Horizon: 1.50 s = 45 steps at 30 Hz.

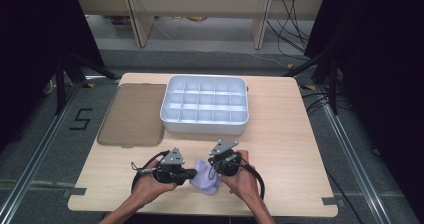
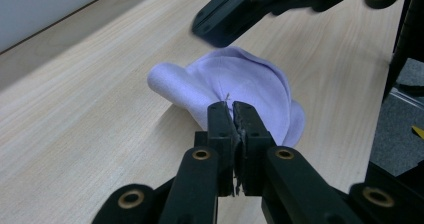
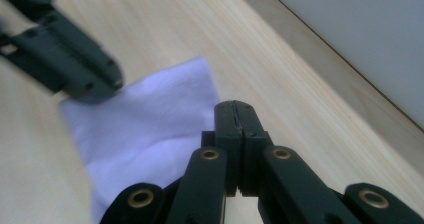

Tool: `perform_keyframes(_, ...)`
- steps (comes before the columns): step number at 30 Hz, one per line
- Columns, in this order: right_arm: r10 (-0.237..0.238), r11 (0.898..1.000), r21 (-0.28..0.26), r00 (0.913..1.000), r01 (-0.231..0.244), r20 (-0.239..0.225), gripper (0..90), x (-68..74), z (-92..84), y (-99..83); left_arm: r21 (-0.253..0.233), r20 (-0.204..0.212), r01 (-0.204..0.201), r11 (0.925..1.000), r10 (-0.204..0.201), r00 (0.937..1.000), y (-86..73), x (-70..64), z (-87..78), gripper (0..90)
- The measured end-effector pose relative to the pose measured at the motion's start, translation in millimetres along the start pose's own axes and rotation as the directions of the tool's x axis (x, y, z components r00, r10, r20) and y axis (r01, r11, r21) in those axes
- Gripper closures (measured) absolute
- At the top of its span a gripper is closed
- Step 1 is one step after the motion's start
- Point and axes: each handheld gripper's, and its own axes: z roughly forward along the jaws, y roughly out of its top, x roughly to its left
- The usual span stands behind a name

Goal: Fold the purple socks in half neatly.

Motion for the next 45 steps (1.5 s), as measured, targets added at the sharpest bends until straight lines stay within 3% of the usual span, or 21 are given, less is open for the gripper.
perform_keyframes(2,0.025,1.0,0.01,0.9997,-0.025,0.007,90.0,2.7,-10.5,-5.6,0.006,-0.013,-0.009,0.9999,0.009,0.9999,0.9,-0.5,-0.5,86.2)
perform_keyframes(5,0.041,0.999,0.033,0.9986,-0.04,-0.032,89.5,5.3,-14.7,-19.7,-0.003,-0.005,-0.018,0.9998,0.018,0.9998,2.3,-4.0,-1.3,86.1)
perform_keyframes(8,0.081,0.995,0.055,0.9946,-0.077,-0.066,89.4,7.8,-8.4,-28.6,-0.008,-0.006,-0.026,0.9996,0.026,0.9997,5.1,-8.4,-1.0,86.1)
perform_keyframes(11,0.084,0.993,0.087,0.9947,-0.079,-0.059,89.5,6.4,-2.3,-29.1,-0.005,-0.004,-0.051,0.9987,0.051,0.9987,7.9,-11.9,0.5,86.1)
perform_keyframes(16,0.113,0.991,0.075,0.9909,-0.108,-0.073,89.5,4.5,-1.8,-31.8,0.0,0.012,-0.08,0.9968,0.08,0.9968,11.4,-20.8,8.3,86.1)
perform_keyframes(23,0.093,0.995,0.037,0.9909,-0.09,-0.097,89.5,-2.0,0.1,-36.3,0.012,0.032,-0.103,0.9946,0.102,0.9942,14.6,-31.0,20.0,86.1)
perform_keyframes(24,0.129,0.99,0.063,0.9855,-0.122,-0.111,89.5,-1.4,-3.0,-35.3,0.023,0.034,-0.112,0.9935,0.111,0.9933,14.9,-31.6,21.7,86.1)
perform_keyframes(26,0.156,0.987,0.049,0.9799,-0.151,-0.124,89.4,-3.6,-2.5,-37.6,0.025,0.047,-0.115,0.993,0.114,0.9924,15.0,-34.7,26.4,86.1)
perform_keyframes(27,0.147,0.989,0.052,0.9812,-0.141,-0.125,89.4,-5.3,-3.1,-38.4,0.03,0.044,-0.122,0.992,0.121,0.9917,14.8,-35.6,27.5,86.1)
perform_keyframes(28,0.186,0.982,0.054,0.9732,-0.18,-0.136,89.4,-4.7,-3.2,-39.0,0.032,0.052,-0.125,0.9917,0.123,0.991,14.8,-36.2,29.1,86.1)
perform_keyframes(32,0.202,0.979,0.052,0.9682,-0.196,-0.148,89.4,-7.2,-4.5,-40.4,0.038,0.057,-0.132,0.9905,0.129,0.9899,13.7,-40.2,37.1,86.1)
perform_keyframes(33,0.2,0.979,0.06,0.9689,-0.193,-0.146,89.3,-7.7,-5.5,-40.1,0.041,0.055,-0.158,0.9867,0.155,0.9863,13.3,-40.0,38.9,86.1)
perform_keyframes(35,0.196,0.98,0.055,0.9703,-0.19,-0.142,89.1,-8.4,-6.7,-39.9,0.044,0.056,-0.137,0.9896,0.135,0.9893,10.4,-42.9,43.6,86.0)
perform_keyframes(37,0.202,0.979,0.055,0.9689,-0.196,-0.143,89.1,-9.3,-8.7,-39.8,0.072,0.051,-0.177,0.9816,0.173,0.9836,8.9,-43.7,46.5,85.9)
perform_keyframes(38,0.208,0.978,0.031,0.9681,-0.205,-0.14,89.1,-9.8,-8.3,-40.5,0.058,0.056,-0.18,0.982,0.176,0.9827,7.4,-45.3,49.8,85.9)
perform_keyframes(39,0.207,0.978,0.033,0.9701,-0.205,-0.126,89.1,-12.2,-10.9,-40.4,0.061,0.051,-0.153,0.9863,0.15,0.9874,5.5,-46.6,51.2,85.9)
perform_keyframes(40,0.194,0.981,0.031,0.9743,-0.192,-0.115,89.0,-15.0,-13.8,-40.5,0.059,0.056,-0.174,0.983,0.17,0.9838,5.6,-44.7,52.0,86.0)
perform_keyframes(41,0.221,0.975,0.007,0.9691,-0.221,-0.11,89.0,-15.1,-16.9,-39.8,0.061,0.052,-0.168,0.9839,0.165,0.9849,5.4,-44.1,52.1,86.0)
perform_keyframes(43,0.185,0.982,-0.011,0.9788,-0.186,-0.089,88.9,-19.9,-25.0,-38.2,0.071,0.052,-0.153,0.9857,0.15,0.9874,5.5,-43.5,51.5,86.1)
perform_keyframes(44,0.195,0.979,-0.047,0.9766,-0.2,-0.091,88.8,-19.3,-28.5,-36.4,0.058,0.059,-0.143,0.988,0.14,0.9884,5.0,-44.5,53.1,86.1)
perform_keyframes(45,0.172,0.983,-0.054,0.9799,-0.178,-0.102,88.5,-19.8,-34.8,-32.9,0.063,0.058,-0.163,0.9846,0.16,0.9855,5.6,-44.1,52.8,86.0)
